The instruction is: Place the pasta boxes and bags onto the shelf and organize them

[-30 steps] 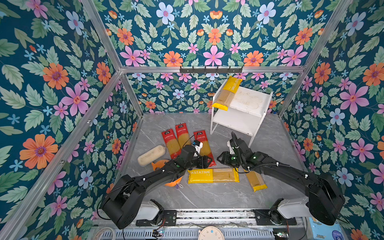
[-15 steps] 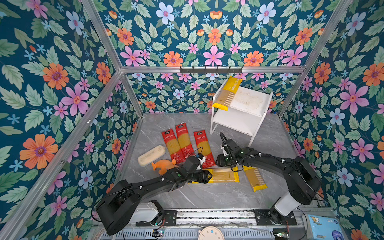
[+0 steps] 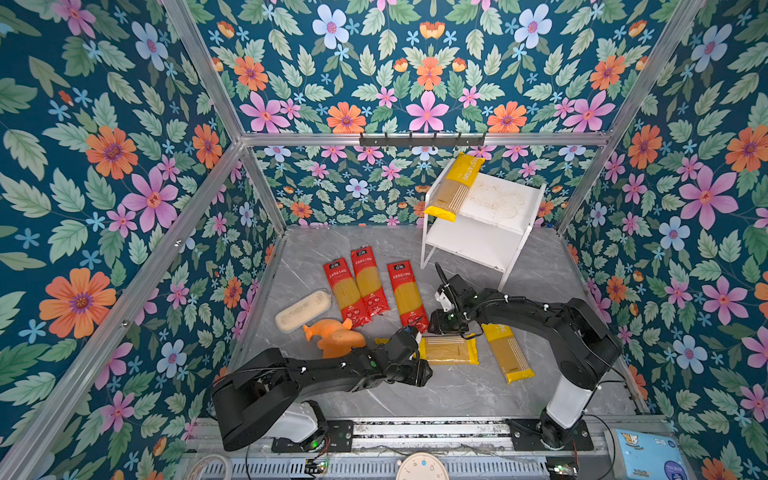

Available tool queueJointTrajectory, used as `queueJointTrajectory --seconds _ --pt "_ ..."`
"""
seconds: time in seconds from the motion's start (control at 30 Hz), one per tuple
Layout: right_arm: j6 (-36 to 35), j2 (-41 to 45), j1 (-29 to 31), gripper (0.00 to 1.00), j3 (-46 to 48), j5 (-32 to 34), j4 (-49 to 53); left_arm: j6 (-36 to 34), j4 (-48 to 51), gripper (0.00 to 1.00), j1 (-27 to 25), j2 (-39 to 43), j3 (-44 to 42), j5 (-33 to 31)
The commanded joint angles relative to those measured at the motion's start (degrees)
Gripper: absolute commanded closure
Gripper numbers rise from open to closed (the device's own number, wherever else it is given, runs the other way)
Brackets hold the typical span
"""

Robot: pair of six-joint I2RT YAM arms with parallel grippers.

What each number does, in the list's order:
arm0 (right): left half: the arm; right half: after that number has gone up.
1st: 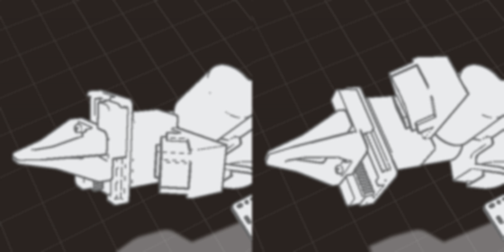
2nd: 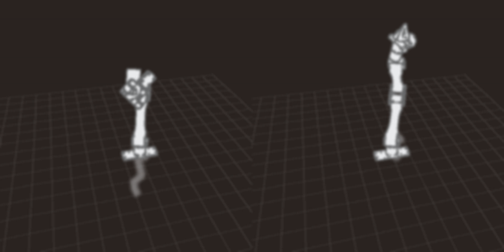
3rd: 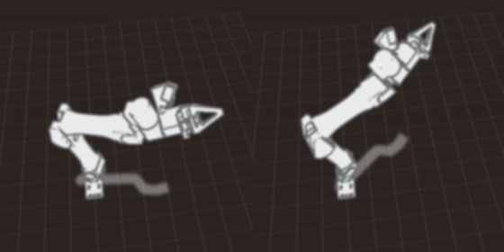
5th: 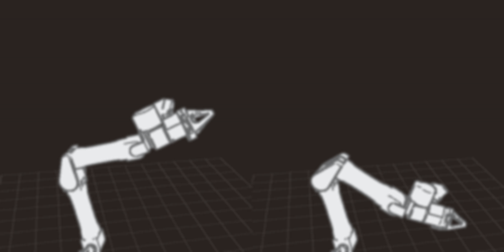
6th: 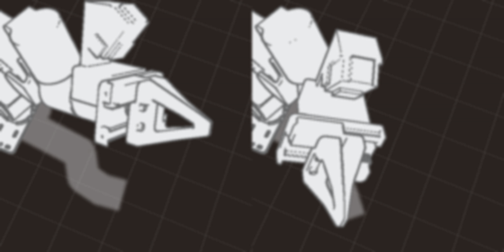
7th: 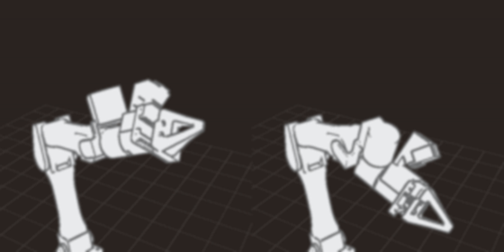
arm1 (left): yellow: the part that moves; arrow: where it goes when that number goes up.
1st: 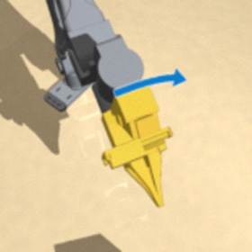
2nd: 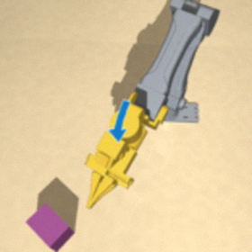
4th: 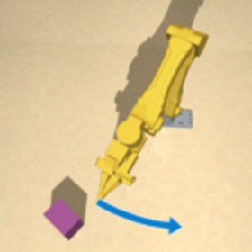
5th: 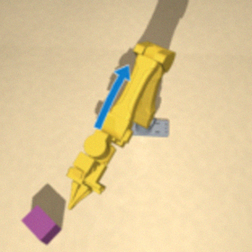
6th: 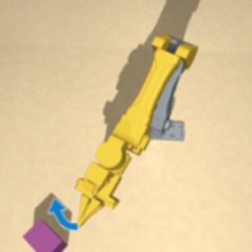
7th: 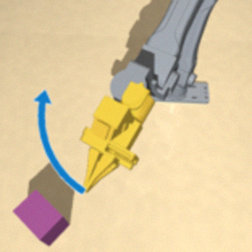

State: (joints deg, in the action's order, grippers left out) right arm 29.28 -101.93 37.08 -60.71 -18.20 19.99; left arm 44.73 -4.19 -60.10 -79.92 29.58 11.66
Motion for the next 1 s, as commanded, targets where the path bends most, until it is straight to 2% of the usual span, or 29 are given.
queueJointTrajectory --seconds 0.0,0.23,0.37,0.53,0.73,0.83,0.97 --pt "-3.22 0.77 -0.17 0.43 1.36 -5.03 3.04 1.60 0.90 0.32 0.09 -1.39 -0.14 -5.28" --pt "-8.09 3.81 -0.25 0.42 5.54 -15.93 4.35 2.20 0.93 0.35 2.82 -1.68 -0.34 -11.90" --pt "-12.05 2.64 -0.23 0.40 4.27 -17.42 5.21 3.60 -1.02 0.41 3.23 -0.04 -1.95 -12.70" --pt "-17.73 -1.81 -0.17 0.42 -0.25 -18.10 7.87 4.91 -3.25 0.51 3.23 -1.34 -2.63 -9.85" --pt "-21.42 -3.01 0.82 0.56 0.42 -20.15 6.00 5.31 -4.49 0.56 3.23 0.19 -3.76 -9.73" --pt "-21.85 -3.15 1.57 0.73 1.00 -21.07 4.33 5.17 -4.53 0.58 3.23 0.53 -3.75 -9.56" --pt "-21.38 -0.08 1.57 0.90 3.43 -23.77 -0.20 4.26 -1.70 0.58 3.33 3.27 -3.09 -10.21"
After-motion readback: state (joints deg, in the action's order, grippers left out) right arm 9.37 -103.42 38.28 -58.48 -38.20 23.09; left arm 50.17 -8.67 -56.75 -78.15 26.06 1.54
